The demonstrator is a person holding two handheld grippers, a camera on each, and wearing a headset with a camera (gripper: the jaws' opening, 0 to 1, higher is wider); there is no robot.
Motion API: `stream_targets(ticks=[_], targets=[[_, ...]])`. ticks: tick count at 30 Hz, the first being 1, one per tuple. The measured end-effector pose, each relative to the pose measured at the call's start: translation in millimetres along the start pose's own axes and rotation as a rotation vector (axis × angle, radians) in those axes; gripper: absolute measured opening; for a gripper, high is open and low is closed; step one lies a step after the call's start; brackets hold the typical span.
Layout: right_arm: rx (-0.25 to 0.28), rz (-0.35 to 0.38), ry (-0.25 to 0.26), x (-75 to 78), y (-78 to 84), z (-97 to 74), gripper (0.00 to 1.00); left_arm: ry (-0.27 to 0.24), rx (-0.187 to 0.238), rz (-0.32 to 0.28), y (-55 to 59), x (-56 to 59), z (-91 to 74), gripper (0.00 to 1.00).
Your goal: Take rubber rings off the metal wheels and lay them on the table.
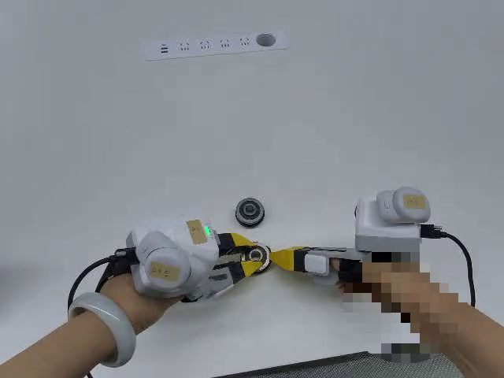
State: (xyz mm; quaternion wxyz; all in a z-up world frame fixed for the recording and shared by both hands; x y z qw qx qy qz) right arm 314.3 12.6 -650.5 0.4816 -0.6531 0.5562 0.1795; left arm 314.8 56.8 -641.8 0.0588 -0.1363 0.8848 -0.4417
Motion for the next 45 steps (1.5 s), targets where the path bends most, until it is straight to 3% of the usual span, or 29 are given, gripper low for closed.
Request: stream_targets(ticks=[21,25,26,28,45], targets=[[0.011,-0.006,-0.025,-12.0,-2.4,2.3,0.01,0.0,-0.008,0.003,-0.3,0.1,0.3,0.13],[0.009,-0.011,-0.066,-23.3,-3.0,5.2,0.01,0.001,-0.008,0.004,-0.1,-0.2,0.4,0.13],[0.034,-0.001,-0.105,-30.5,-6.7,6.6,0.01,0.001,-0.009,0.004,-0.1,-0.3,0.3,0.13],[0.023,-0.023,-0.062,-25.4,-6.3,6.4,0.01,0.002,-0.01,0.005,-0.1,-0.4,0.3,0.13],[0.037,0.028,-0.032,-14.3,-6.3,2.3,0.02,0.005,0.002,0.003,-0.8,-0.1,0.7,0.13]])
Point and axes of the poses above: the centre of the closed fingertips' face, and the gripper's own axes: z roughly forward along the fingers, x roughly to its right, y roughly out of its underside, the point moved 2 cm from there along -z, roughly backward along the fingers
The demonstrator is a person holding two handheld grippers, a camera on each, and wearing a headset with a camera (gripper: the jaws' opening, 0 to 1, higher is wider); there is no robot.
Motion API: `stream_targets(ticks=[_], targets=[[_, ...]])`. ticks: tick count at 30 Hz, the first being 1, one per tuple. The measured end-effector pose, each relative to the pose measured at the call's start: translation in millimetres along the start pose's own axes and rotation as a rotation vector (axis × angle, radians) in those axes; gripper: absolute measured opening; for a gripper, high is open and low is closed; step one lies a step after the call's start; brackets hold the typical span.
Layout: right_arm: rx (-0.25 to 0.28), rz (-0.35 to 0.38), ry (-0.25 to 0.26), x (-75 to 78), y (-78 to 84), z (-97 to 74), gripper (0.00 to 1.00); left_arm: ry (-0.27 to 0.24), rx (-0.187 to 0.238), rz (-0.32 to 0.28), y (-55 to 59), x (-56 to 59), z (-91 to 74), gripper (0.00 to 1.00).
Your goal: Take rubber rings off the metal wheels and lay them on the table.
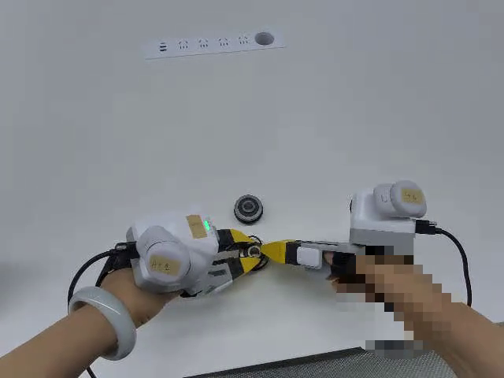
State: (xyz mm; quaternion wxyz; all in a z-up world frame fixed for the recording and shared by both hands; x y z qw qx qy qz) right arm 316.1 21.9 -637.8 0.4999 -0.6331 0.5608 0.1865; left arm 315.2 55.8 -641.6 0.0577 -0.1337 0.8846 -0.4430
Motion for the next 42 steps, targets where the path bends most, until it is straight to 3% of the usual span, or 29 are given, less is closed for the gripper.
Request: stream_targets(ticks=[16,27,42], targets=[[-0.006,0.008,0.016,6.0,3.1,-1.6,0.02,0.011,0.015,-0.02,-1.1,3.3,-0.2,0.19],[-0.004,0.008,0.014,4.6,1.7,-1.8,0.02,-0.001,0.042,-0.014,-4.2,5.8,-10.7,0.24],[0.004,0.013,-0.012,-4.7,1.3,-3.9,0.02,-0.047,0.037,-0.033,5.5,-6.2,-19.4,0.34]])
Point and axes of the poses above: the centre of the closed fingertips' face, and the gripper's own axes: z roughly forward along the fingers, x roughly to its right, y roughly out of its underside, the point moved 2 cm from there along -z, roughly backward along the fingers
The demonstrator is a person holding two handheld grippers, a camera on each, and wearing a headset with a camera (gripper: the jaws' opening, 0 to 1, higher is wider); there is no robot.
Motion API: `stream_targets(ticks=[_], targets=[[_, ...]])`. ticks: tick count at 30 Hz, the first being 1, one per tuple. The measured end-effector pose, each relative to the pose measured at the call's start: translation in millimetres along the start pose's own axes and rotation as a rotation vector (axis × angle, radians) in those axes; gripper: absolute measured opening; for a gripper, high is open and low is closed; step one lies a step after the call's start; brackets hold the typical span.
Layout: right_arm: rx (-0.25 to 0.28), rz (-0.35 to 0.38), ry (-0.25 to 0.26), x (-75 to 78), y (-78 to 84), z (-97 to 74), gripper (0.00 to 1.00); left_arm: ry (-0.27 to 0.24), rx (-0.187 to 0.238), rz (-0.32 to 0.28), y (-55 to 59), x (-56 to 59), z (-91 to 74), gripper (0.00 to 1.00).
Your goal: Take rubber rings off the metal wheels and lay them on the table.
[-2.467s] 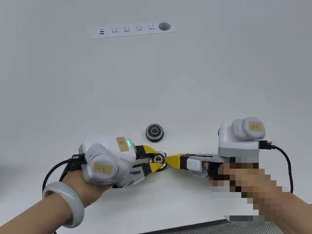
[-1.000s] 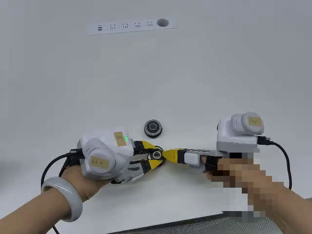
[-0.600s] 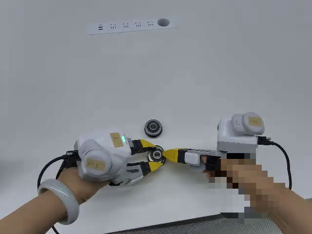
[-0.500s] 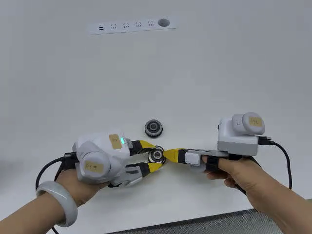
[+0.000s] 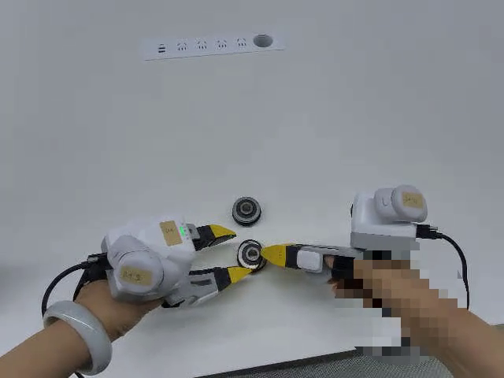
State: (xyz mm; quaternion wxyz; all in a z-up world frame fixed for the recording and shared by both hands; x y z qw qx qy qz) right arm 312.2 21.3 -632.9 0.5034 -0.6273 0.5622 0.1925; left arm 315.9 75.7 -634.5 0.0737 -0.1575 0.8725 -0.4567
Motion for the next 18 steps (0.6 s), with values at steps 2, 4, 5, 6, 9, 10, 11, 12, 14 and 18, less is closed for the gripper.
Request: stream_targets(ticks=[2,4,5,6,9,10,11,12,14,18], targets=[[0.001,0.0,-0.002,0.0,-0.1,0.1,0.02,-0.002,-0.003,-0.001,0.8,-0.3,-0.6,0.36],[0.002,0.002,-0.009,-1.8,-0.1,-0.1,0.02,-0.005,-0.002,-0.002,1.5,-0.8,-1.5,0.4],[0.004,0.002,-0.011,-3.1,-0.3,-0.5,0.02,-0.008,-0.004,-0.003,2.2,-1.2,-2.0,0.41],[0.005,0.003,-0.013,-3.8,-0.5,-0.9,0.02,-0.009,-0.007,-0.002,3.1,-1.0,-2.6,0.41],[0.02,0.01,-0.021,-5.7,-2.9,-3.5,0.02,-0.007,-0.007,-0.003,4.8,-0.1,-4.5,0.42],[0.029,0.014,-0.024,-6.6,-4.5,-5.4,0.02,-0.008,-0.009,-0.002,5.9,0.1,-5.6,0.42],[0.035,0.016,-0.025,-6.9,-5.7,-6.5,0.02,-0.008,-0.008,-0.004,6.4,0.2,-6.1,0.42],[0.041,0.018,-0.027,-7.2,-6.8,-7.9,0.02,-0.008,-0.007,-0.007,6.9,0.3,-6.6,0.44],[0.052,0.019,-0.026,-7.3,-8.9,-11.5,0.02,-0.01,-0.009,-0.008,8.4,0.3,-7.6,0.44],[0.07,0.026,-0.012,-1.1,-12.5,-18.5,0.02,-0.015,-0.012,-0.015,10.5,-0.7,-9.2,0.47]])
Point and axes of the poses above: the centre of the closed fingertips' face, and the gripper's own axes: z roughly forward along the fingers, x roughly to its right, y roughly out of its underside, the point moved 2 cm from there along -z, roughly backward along the fingers
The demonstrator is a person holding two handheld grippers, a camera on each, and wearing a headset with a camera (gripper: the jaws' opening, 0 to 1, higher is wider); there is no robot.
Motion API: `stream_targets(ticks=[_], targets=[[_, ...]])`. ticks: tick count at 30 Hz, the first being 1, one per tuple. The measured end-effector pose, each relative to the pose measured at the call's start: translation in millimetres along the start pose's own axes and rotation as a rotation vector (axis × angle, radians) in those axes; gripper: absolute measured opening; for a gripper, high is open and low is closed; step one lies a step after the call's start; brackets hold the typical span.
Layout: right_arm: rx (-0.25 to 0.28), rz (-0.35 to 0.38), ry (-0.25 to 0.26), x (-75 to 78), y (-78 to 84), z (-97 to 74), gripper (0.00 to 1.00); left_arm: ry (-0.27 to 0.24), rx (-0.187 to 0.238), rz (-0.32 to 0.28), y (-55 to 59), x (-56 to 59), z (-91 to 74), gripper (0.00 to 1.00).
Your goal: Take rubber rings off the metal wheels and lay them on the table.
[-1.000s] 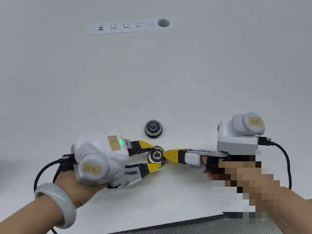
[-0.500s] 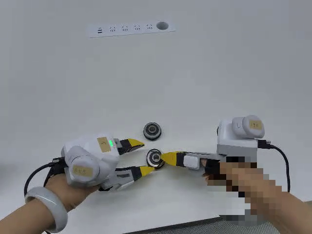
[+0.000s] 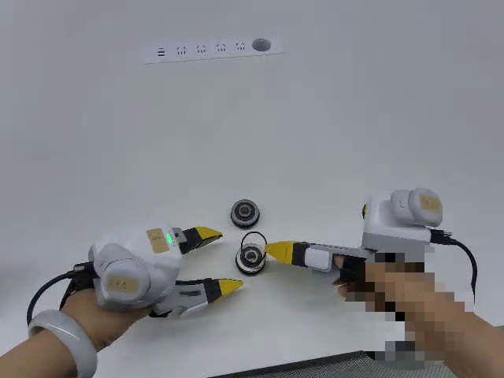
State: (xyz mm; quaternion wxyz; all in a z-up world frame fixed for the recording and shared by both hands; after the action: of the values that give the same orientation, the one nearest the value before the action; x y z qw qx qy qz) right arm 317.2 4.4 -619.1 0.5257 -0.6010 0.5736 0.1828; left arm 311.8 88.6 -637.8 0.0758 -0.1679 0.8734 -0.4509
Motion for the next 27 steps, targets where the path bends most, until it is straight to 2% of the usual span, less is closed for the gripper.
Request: stream_targets(ticks=[6,17,22,27], targets=[[0.032,0.014,0.024,9.0,-7.4,-9.9,0.02,-0.006,0.002,-0.007,0.5,-1.4,-1.3,0.49],[0.103,0.071,0.11,39.3,-21.6,-24.7,0.02,-0.029,0.002,-0.024,4.8,-7.4,-6.3,0.54],[0.102,0.087,0.15,50.9,-19.9,-25.7,0.02,-0.037,0.001,-0.037,5.9,-9.6,-7.7,0.55],[0.099,0.078,0.179,55.6,-18.0,-26.1,0.02,-0.043,0.001,-0.044,6.4,-11.2,-8.4,0.54]])
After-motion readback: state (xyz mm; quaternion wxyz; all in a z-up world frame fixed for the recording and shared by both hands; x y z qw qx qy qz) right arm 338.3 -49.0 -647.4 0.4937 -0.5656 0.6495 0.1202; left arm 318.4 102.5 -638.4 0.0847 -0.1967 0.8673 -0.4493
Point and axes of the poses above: the centre of the closed fingertips' face, and the gripper's own axes: z roughly forward along the fingers, x roughly to its right, y roughly out of its underside, the point moved 2 cm from there along -z, roughly backward along the fingers
